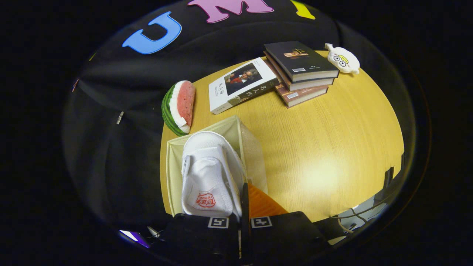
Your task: Open the storage box then place both shoes into the box .Put the left shoe in first, then the right shoe, with the right side of both shoes facing outward in a uniform manner.
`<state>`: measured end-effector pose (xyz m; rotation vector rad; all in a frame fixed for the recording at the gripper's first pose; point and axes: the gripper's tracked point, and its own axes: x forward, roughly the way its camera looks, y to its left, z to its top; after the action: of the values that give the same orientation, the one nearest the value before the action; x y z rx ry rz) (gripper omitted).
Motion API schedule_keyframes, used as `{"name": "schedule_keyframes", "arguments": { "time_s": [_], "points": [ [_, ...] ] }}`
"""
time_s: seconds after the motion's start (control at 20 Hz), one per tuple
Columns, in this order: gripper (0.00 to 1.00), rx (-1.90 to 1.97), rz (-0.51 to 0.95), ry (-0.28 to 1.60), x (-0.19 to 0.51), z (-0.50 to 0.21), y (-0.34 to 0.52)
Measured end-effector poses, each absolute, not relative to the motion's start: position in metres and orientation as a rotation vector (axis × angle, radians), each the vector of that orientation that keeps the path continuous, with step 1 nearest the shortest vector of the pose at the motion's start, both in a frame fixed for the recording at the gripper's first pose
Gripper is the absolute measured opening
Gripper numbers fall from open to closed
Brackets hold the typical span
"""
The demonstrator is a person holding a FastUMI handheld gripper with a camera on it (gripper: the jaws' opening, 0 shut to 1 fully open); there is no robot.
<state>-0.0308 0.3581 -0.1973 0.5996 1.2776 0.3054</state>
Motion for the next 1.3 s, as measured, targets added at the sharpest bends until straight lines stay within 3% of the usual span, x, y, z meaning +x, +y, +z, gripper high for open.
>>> {"name": "schedule_keyframes", "arguments": {
  "time_s": [0.45, 0.55, 0.6, 0.7, 1.3],
  "points": [
    [0.07, 0.558, 0.297, 1.238, -0.024, -0.208, 0.375],
    [0.26, 0.600, 0.338, 1.196, -0.022, -0.199, 0.386],
    [0.54, 0.635, 0.366, 1.169, -0.020, -0.189, 0.392],
    [1.00, 0.643, 0.395, 1.129, -0.014, -0.174, 0.388],
    [0.99, 0.581, 0.374, 0.995, -0.001, -0.167, 0.329]
  ]
}}
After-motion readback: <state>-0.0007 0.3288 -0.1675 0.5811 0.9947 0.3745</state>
